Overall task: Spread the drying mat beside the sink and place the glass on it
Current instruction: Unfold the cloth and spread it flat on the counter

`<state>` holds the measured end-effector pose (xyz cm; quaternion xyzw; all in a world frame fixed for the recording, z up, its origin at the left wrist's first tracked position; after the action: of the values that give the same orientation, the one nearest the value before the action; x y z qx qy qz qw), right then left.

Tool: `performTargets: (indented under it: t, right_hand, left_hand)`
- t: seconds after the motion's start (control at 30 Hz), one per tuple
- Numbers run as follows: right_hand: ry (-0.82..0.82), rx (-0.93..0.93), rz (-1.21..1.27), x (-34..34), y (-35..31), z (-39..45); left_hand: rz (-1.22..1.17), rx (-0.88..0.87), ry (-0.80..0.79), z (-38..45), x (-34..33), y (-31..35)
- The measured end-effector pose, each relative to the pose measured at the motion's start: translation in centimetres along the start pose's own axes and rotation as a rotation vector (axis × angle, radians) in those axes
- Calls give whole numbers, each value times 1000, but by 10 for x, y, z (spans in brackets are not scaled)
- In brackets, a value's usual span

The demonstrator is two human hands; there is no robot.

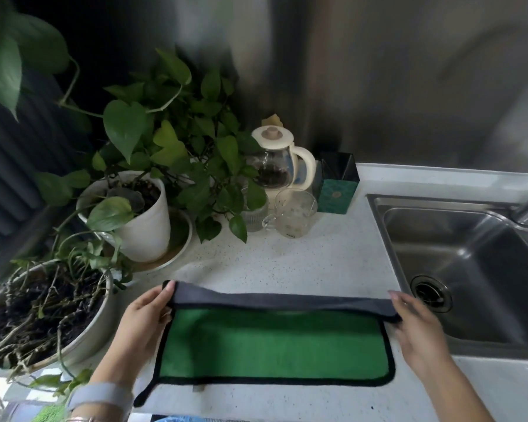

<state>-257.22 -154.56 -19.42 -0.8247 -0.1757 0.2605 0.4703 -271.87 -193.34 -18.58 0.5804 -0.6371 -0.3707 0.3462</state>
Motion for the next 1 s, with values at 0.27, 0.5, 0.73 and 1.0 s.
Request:
performTargets:
  t: [0.27, 0.5, 0.73, 1.0]
  right_hand:
    - [-19, -60, 16, -59, -6, 69]
    - [11, -240, 254, -71, -1, 112]
    - [-84, -128, -76, -68, 4, 91]
    - [122, 174, -796, -6, 29, 19]
  left_hand:
    - [-184, 124, 172, 94, -36, 17]
    - [-391, 179, 249, 136, -53, 26]
    - [137, -19, 303, 109, -48, 19]
    - [865, -84, 403, 33, -2, -36]
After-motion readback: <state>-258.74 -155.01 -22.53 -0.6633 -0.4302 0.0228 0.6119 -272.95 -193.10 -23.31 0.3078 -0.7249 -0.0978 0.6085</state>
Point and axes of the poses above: each hand's wrist, its own z-axis towards the middle knuckle, its own x-axis out of the back of the hand, y = z × x, the point moved 4 cm from there along z, towards the middle knuckle, and after that the axes turned 14 degrees about z, right-handed, at the moved point
